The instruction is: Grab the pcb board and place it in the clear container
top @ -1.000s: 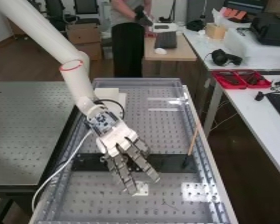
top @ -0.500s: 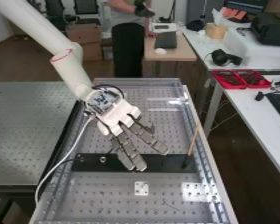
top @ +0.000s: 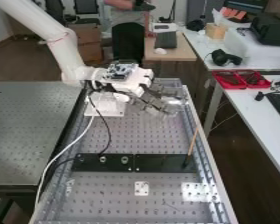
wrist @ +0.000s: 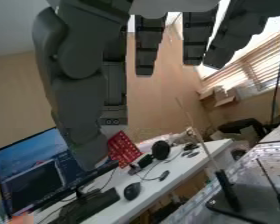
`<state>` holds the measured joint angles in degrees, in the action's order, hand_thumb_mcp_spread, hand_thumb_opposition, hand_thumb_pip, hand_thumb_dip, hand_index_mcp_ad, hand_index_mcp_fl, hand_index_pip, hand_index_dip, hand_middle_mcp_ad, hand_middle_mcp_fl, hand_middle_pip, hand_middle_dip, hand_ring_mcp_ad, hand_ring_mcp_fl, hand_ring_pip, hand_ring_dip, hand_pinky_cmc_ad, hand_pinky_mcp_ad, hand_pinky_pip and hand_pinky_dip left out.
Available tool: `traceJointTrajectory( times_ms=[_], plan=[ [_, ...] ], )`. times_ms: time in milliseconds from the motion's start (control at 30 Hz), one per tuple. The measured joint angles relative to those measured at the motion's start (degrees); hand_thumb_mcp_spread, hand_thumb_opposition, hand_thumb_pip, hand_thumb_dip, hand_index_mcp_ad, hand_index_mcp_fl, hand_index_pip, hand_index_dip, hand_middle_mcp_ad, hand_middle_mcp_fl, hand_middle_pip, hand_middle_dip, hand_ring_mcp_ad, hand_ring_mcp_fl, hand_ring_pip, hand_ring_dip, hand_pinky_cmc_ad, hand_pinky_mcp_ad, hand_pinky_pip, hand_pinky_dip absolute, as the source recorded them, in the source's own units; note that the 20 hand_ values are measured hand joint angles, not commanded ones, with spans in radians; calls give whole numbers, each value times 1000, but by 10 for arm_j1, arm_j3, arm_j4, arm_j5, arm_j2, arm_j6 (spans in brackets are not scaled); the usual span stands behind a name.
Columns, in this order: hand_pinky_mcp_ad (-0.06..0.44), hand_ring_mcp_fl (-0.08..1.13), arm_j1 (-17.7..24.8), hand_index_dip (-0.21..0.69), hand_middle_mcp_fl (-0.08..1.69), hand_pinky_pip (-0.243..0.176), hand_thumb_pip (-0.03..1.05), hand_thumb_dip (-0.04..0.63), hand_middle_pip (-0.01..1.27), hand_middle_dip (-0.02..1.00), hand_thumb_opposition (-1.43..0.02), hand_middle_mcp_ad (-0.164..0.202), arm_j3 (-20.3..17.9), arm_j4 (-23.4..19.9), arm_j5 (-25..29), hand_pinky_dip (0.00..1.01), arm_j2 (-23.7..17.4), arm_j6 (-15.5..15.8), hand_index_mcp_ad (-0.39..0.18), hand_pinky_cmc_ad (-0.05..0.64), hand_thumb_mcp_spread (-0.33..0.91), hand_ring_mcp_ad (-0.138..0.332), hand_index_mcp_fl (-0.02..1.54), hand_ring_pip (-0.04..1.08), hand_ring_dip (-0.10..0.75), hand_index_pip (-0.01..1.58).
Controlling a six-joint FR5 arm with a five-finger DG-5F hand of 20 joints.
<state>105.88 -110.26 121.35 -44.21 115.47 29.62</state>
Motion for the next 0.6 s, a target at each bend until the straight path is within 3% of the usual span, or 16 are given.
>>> traceJointTrajectory(
  times_ms=[267, 600],
  plan=[
    [185, 63, 12, 253, 138, -58, 367, 202, 129, 169, -897, -12, 9, 44, -52, 195, -3, -38, -152, 326, 703, 215, 791, 86, 59, 1171],
    [183, 77, 23, 255, 152, -45, 367, 202, 129, 173, -895, -10, 48, 92, -129, 195, 24, -92, -152, 326, 703, 211, 789, 98, 59, 1164]
  ],
)
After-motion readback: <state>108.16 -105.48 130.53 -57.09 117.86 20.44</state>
